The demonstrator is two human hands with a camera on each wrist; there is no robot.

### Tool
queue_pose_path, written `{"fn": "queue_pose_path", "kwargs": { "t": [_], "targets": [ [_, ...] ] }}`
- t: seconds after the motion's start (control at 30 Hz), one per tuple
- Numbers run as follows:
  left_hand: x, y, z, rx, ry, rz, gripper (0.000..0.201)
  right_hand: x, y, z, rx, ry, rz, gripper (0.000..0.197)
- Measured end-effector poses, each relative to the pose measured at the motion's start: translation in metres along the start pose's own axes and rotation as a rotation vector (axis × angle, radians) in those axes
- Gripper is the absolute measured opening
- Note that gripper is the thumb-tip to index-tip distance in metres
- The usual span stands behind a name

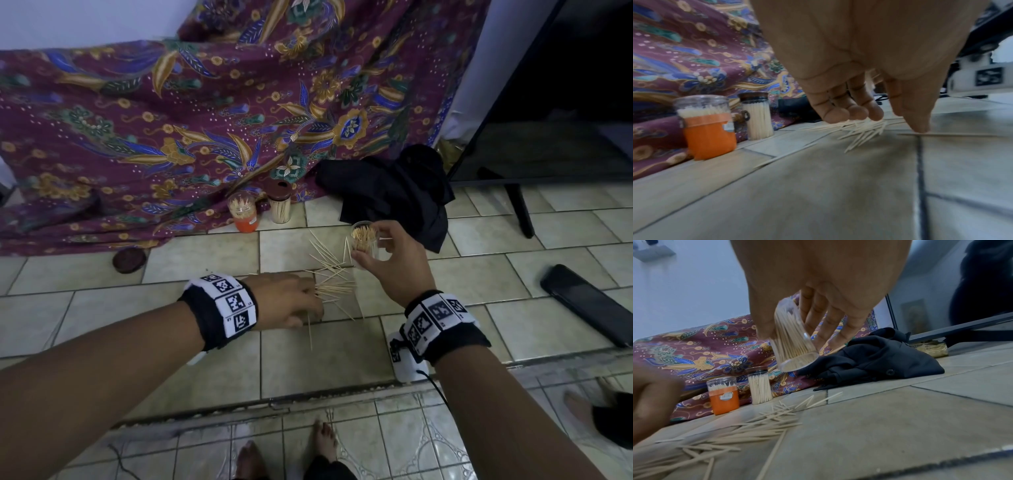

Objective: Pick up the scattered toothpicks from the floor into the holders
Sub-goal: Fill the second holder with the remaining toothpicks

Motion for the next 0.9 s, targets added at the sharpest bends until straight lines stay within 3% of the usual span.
{"fn": "queue_pose_path", "kwargs": {
  "t": [0.13,0.3,0.67,0.9],
  "targets": [
    [0.006,-0.015,-0.001,0.112,-0.031,0.041,0.022,0.000,0.003,-0.003,0.002,0.002,-0.005,0.044],
    [0.008,0.005,0.003,-0.023,-0.021,0.032,0.019,-0.001,0.000,-0.007,0.020,-0.005,-0.010,0.045],
    [-0.030,0.050,0.025,-0.212,-0.261,-0.096,0.020,-0.004,-0.003,-0.007,0.035,-0.031,-0.028,0.047],
    [-0.015,0.106,-0.024,-0.348,-0.035,-0.019,0.022,0.004,-0.003,-0.004,0.036,-0.012,-0.039,0.047]
  ]
}}
Point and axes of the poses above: each hand's wrist, its own z-axis towards the middle knuckle, its own x-axis out of the palm, y = z × x, the point moved 9 cm from there along z, towards the middle knuckle, and after that the axes turned 10 degrees about -y, right-handed, at the moved point
